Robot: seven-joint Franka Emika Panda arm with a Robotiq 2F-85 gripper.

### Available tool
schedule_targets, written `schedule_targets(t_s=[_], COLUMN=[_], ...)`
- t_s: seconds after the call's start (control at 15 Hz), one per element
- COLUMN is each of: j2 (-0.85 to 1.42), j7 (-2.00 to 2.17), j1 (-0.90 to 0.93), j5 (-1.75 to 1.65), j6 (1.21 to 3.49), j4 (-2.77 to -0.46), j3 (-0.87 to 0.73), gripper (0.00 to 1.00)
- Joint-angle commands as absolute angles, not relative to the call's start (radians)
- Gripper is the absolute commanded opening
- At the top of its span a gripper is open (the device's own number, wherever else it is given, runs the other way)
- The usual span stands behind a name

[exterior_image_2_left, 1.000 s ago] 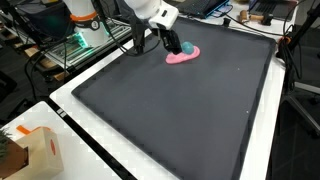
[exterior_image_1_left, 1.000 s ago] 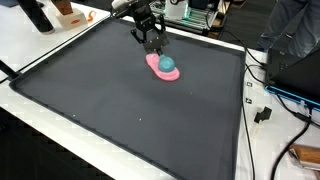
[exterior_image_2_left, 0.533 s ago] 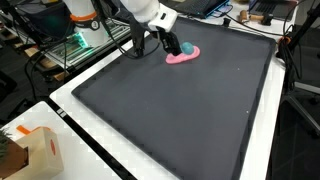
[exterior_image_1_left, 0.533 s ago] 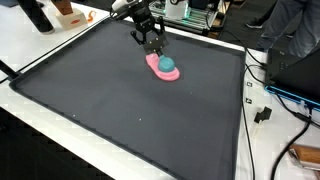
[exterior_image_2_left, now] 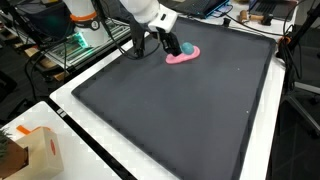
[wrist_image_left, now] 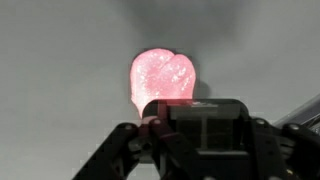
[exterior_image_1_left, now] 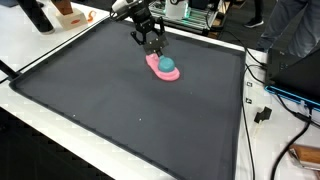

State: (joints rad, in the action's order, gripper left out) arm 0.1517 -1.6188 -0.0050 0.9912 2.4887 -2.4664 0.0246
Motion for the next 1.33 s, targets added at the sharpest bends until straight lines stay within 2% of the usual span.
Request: schedule_targets(t_s=[0.0,1.27], j2=[0.202,0.061], j7=[-1.618,-1.216], j1=[-0.008,0.016], j5=[0.976,0.648], j6=[2.52,2.459], j4=[-2.474,-2.492], j3=[0.027,0.041], gripper=[0.35,0.35])
